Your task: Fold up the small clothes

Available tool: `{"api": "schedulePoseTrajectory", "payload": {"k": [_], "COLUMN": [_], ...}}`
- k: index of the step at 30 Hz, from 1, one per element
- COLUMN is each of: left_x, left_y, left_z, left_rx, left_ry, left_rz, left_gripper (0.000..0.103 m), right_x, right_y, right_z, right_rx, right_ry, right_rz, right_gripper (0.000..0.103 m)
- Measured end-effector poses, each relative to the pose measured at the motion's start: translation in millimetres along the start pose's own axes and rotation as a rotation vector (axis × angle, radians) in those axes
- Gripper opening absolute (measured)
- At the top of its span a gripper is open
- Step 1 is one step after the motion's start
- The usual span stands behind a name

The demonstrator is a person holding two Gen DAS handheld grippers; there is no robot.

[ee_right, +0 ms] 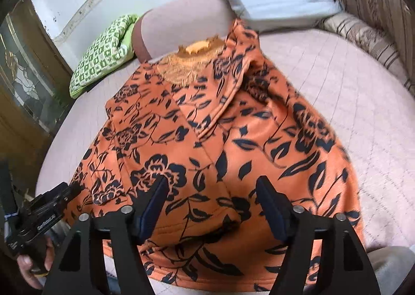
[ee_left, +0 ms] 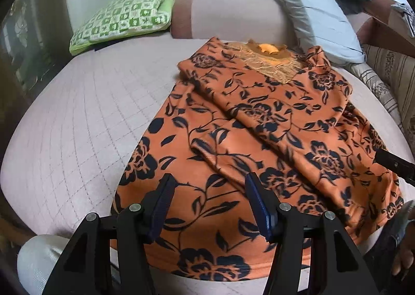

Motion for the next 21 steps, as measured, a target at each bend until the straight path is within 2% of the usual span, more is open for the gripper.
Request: {"api": "schedulePoseTrajectory", "payload": {"k": [5, 11, 16, 21], "left_x": [2, 0, 4, 0], "left_y": [-10, -27, -47, -73], "left_z": [-8, 5, 17, 32], "left_rx": [0.01, 0.005, -0.016, 0.004], "left_ry": [0.036, 0.014, 0.049, 0.075], "left_rz": [-0.035, -0.07, -0.065, -0.088], "left_gripper": [0.056, 0.056, 0.056, 0.056], "right_x": [3, -3, -14, -16], "right_y": [-5, -14, -27, -54], "right_z": [-9, -12, -12, -2], "right_rx": [0.032, 0.018, 0.014, 0.017], "right_ry": [-0.041, -0.062, 0.021, 0.032], "right_rz": [0.031, 0.014, -0.047, -0.071], "right_gripper": [0.077, 0.077, 0.077, 0.077]}}
Point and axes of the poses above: each gripper's, at about its wrist camera, not at the fingertips, and z roughly the way its jaws point, x to its right, y to its underside, the point moved 3 cm from there along z, roughly the way its jaws point, and after that the axes turned 4 degrees about y, right-handed, at the moved point
